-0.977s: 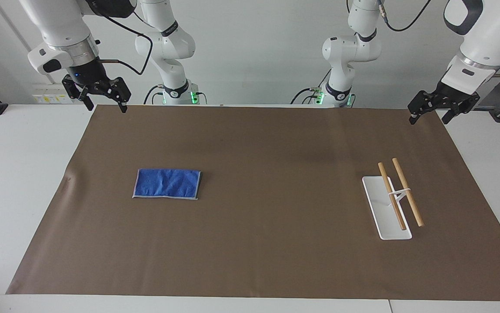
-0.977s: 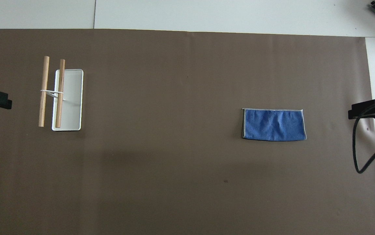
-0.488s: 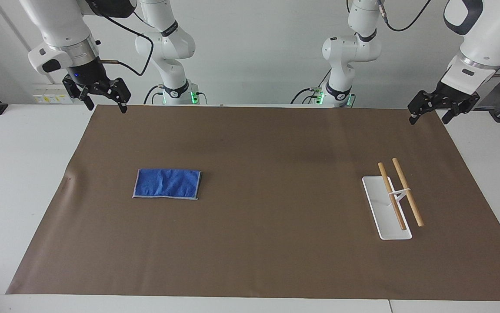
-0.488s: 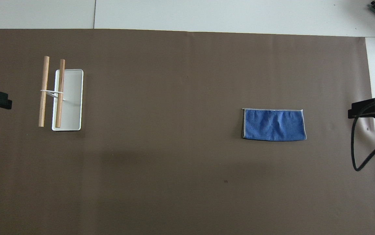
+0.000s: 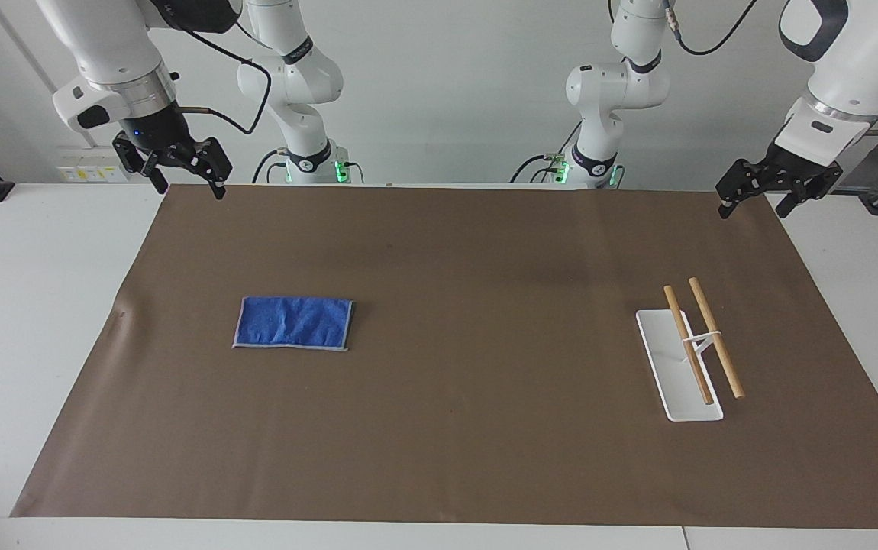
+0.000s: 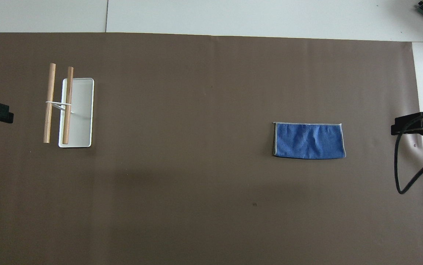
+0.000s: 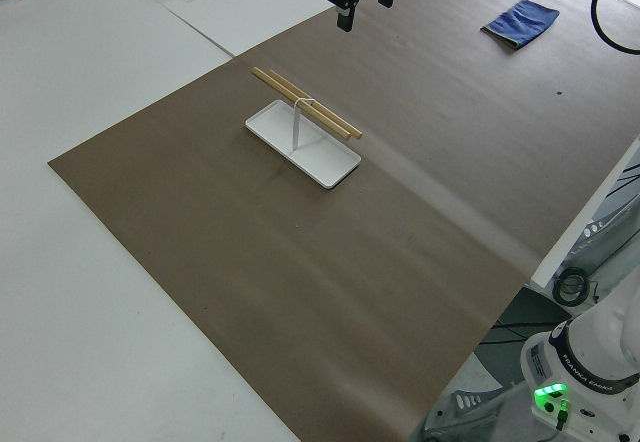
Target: Right arm passes towel to left arm to hang
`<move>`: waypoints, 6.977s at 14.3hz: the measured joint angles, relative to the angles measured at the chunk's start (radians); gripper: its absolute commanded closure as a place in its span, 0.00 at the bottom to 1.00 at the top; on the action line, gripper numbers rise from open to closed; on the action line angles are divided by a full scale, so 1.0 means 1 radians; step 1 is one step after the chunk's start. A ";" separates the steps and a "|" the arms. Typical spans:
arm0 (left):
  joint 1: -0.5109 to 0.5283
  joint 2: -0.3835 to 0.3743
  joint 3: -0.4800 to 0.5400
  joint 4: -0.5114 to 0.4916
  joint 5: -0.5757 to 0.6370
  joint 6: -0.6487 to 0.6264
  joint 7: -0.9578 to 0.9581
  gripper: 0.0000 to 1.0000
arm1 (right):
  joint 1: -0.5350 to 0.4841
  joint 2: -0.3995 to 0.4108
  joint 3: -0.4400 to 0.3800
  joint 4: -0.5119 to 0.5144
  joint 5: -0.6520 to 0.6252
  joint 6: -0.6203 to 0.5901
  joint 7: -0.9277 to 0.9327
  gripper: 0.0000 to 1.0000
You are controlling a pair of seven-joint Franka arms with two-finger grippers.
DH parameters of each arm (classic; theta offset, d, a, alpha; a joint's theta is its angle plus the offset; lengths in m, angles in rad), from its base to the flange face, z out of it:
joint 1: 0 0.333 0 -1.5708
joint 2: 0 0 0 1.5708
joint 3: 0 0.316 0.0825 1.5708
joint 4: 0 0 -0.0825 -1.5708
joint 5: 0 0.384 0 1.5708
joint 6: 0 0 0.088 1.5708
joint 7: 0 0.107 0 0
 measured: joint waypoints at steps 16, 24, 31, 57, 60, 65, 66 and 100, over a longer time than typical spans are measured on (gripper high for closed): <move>0.000 0.000 0.000 0.000 0.000 0.000 0.000 0.00 | 0.026 0.004 0.003 -0.165 0.000 0.231 0.000 0.00; 0.000 0.000 0.000 0.000 0.000 0.000 0.000 0.00 | 0.065 0.138 0.005 -0.432 0.000 0.677 0.002 0.00; 0.000 0.000 0.000 0.000 0.000 0.000 -0.001 0.00 | 0.106 0.208 0.007 -0.620 0.016 0.961 0.002 0.00; 0.000 0.000 0.000 0.000 0.000 0.000 -0.001 0.00 | 0.122 0.177 0.066 -0.503 0.131 0.834 -0.094 1.00; 0.000 0.000 0.000 0.000 0.000 0.000 -0.001 0.00 | 0.123 0.153 0.106 -0.412 0.235 0.773 -0.094 1.00; 0.000 0.000 0.000 0.000 0.000 0.000 -0.001 0.00 | 0.131 0.153 0.151 -0.272 0.456 0.673 -0.094 1.00; 0.000 0.000 0.000 0.000 0.000 0.000 -0.001 0.00 | 0.132 0.153 0.165 -0.253 0.515 0.654 -0.095 1.00; -0.202 -0.165 -0.040 -0.524 -0.714 0.638 -1.134 0.00 | 0.296 0.185 0.238 -0.274 1.495 0.769 -0.292 1.00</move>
